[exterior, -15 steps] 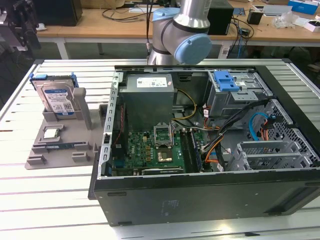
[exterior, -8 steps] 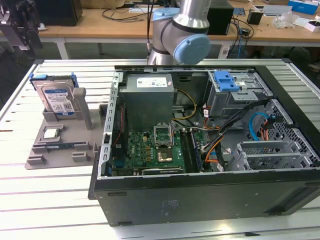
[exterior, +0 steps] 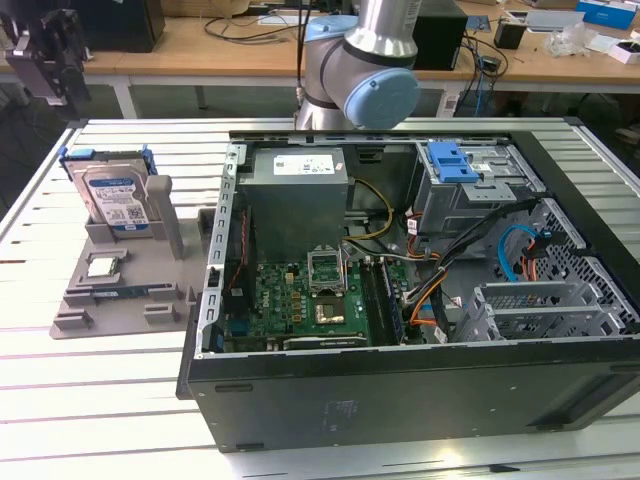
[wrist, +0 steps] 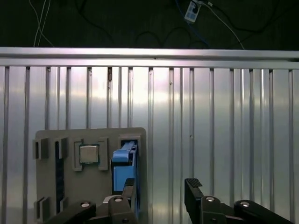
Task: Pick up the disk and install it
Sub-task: 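Pick up the disk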
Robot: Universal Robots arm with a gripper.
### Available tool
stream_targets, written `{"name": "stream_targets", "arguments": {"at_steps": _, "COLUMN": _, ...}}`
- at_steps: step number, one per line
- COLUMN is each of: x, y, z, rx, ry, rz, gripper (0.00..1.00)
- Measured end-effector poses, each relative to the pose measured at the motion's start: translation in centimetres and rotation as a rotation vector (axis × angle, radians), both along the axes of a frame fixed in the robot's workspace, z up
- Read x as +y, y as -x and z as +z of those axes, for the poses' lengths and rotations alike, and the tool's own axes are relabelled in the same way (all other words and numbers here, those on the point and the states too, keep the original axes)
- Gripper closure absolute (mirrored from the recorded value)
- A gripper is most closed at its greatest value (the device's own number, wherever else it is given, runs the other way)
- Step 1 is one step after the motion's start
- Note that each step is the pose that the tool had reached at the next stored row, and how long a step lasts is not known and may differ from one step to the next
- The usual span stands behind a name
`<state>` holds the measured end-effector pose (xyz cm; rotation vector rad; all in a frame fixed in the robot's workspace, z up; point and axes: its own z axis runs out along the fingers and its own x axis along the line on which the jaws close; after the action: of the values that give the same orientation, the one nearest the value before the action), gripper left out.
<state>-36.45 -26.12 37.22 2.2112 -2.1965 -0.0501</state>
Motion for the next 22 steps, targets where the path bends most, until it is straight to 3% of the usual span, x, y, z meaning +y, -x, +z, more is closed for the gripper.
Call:
{"name": "stream_targets", "arguments": {"at_steps": 3, "x": -1.21, "y": 0.0, "z": -0.13, "rx": -0.0001, "ry": 0.0066, "rz": 0.000, "gripper": 0.46}}
{"name": "stream_targets", "arguments": {"at_steps": 5, "x": -2.67, "y": 0.0, "z": -0.45, "rx": -0.0002, "ry": 0.0121, "rz": 0.001, "gripper": 0.46}}
{"name": "stream_targets", "arguments": {"at_steps": 6, "x": -2.83, "y": -0.1, "z": -0.62, "rx": -0.0002, "ry": 0.0138, "rz": 0.002, "gripper": 0.46}}
{"name": "stream_targets", "arguments": {"at_steps": 9, "x": -2.85, "y": -0.7, "z": -1.52, "rx": -0.0001, "ry": 0.0168, "rz": 0.014, "gripper": 0.46}}
{"name": "stream_targets", "arguments": {"at_steps": 13, "x": -2.86, "y": -0.7, "z": -2.72, "rx": 0.0004, "ry": 0.0169, "rz": 0.036, "gripper": 0.46}}
{"name": "stream_targets", "arguments": {"at_steps": 17, "x": -2.86, "y": -0.8, "z": -3.69, "rx": 0.0003, "ry": 0.0188, "rz": 0.086, "gripper": 0.46}}
{"name": "stream_targets", "arguments": {"at_steps": 22, "x": -3.14, "y": -0.8, "z": -4.82, "rx": 0.0004, "ry": 0.0200, "rz": 0.096, "gripper": 0.46}}
